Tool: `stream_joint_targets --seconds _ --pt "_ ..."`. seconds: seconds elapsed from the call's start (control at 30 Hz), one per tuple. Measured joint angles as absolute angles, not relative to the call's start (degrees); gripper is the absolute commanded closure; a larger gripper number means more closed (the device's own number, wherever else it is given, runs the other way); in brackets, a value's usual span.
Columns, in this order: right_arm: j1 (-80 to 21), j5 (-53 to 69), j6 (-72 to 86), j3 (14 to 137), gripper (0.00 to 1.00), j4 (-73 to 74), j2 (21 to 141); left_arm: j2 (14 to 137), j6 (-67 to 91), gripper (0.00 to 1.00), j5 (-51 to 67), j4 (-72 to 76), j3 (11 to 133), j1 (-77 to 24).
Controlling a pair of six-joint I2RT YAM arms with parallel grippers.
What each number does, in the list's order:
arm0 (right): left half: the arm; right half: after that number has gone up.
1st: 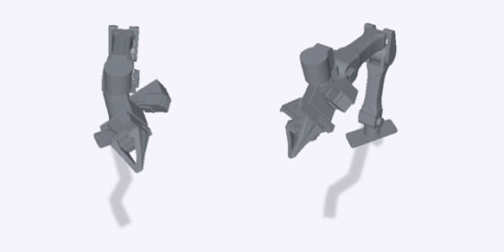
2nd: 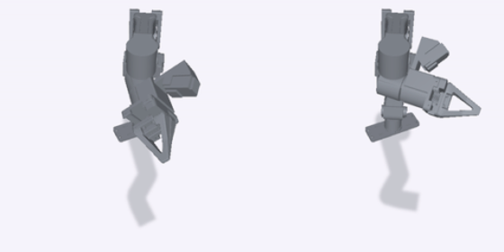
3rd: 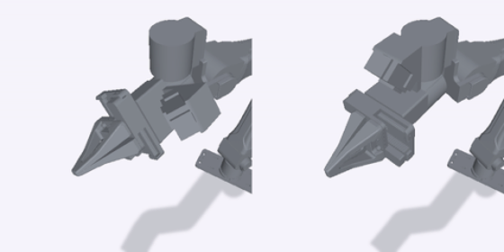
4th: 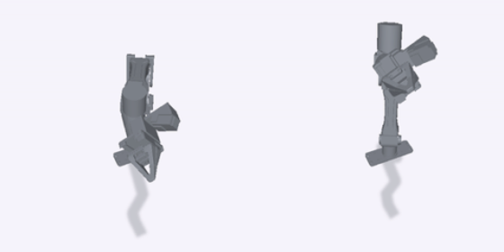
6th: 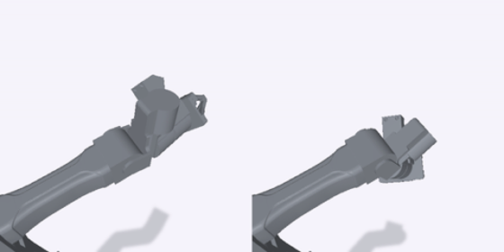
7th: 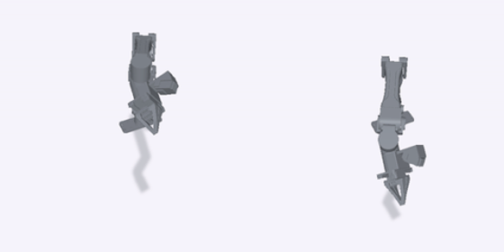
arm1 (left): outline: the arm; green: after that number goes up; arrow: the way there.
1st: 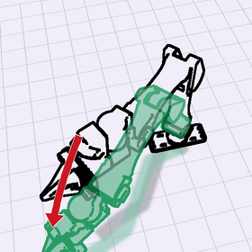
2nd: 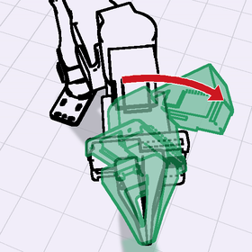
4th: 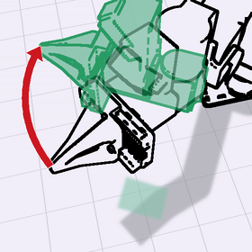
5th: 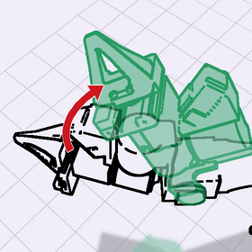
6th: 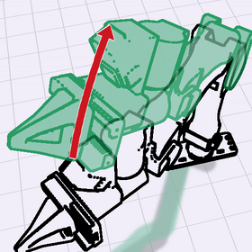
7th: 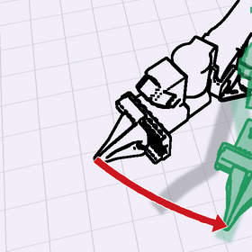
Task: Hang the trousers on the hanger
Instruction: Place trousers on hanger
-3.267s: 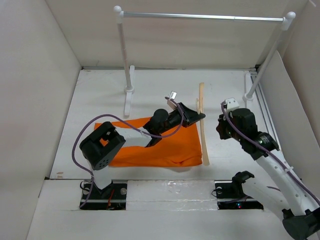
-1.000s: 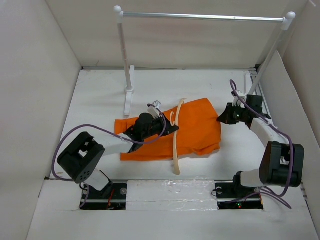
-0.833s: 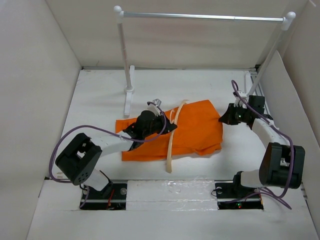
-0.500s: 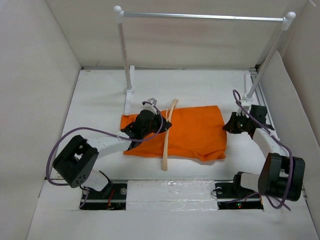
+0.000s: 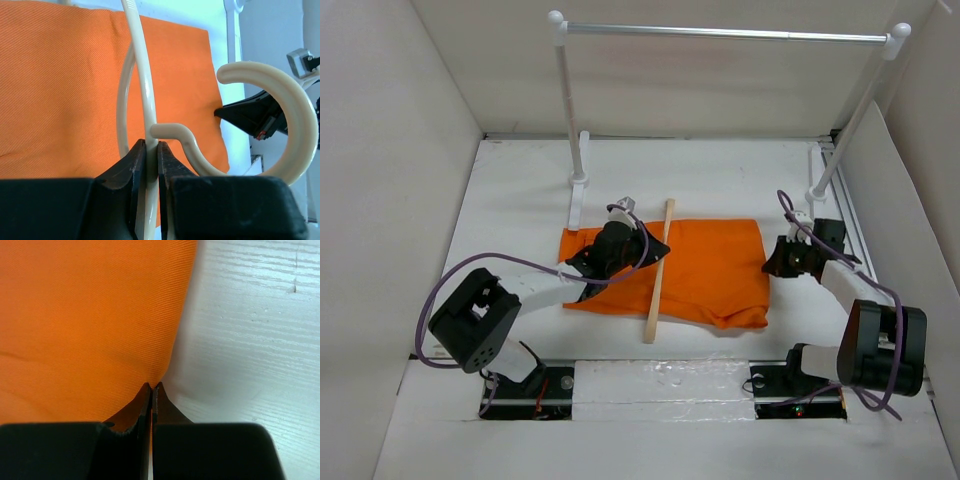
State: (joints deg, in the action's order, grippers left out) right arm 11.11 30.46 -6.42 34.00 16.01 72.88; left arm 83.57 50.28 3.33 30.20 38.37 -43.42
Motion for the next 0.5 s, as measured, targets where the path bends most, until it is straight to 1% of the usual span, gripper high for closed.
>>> stream_joint_targets --seconds 0.07,0.1,0.13,0.17,0.23,0.27,0.37,0.5 --pt "10.4 30.3 -6.4 34.2 0.99 15.8 73.2 83.7 51.5 1.00 2.9 30.3 38.6 -43.4" --pt "10.1 30.2 -6.3 34.2 0.96 15.7 73.5 83.7 52.1 1.00 2.6 30.7 38.7 -43.4" --pt "9.9 30.1 -6.2 34.3 0.90 15.6 73.7 83.7 52.7 1.00 2.4 30.9 38.9 -43.4" --pt "9.7 30.1 -6.1 34.3 0.75 15.6 73.8 83.7 53.1 1.00 2.1 30.9 39.2 -43.4" --pt "9.3 30.0 -6.1 34.8 0.57 16.4 73.8 83.7 53.8 1.00 1.2 30.8 39.8 -43.4" --pt "9.1 29.9 -6.3 35.4 0.45 17.4 73.6 83.7 54.0 1.00 0.7 30.7 40.1 -43.4" --pt "8.5 29.6 -6.9 39.0 0.33 21.6 71.3 82.3 54.0 1.00 -0.5 28.5 41.4 -43.4" --pt "5.5 29.9 -6.9 48.2 0.27 26.0 64.5 77.4 53.0 1.00 -1.6 23.7 44.7 -43.4"
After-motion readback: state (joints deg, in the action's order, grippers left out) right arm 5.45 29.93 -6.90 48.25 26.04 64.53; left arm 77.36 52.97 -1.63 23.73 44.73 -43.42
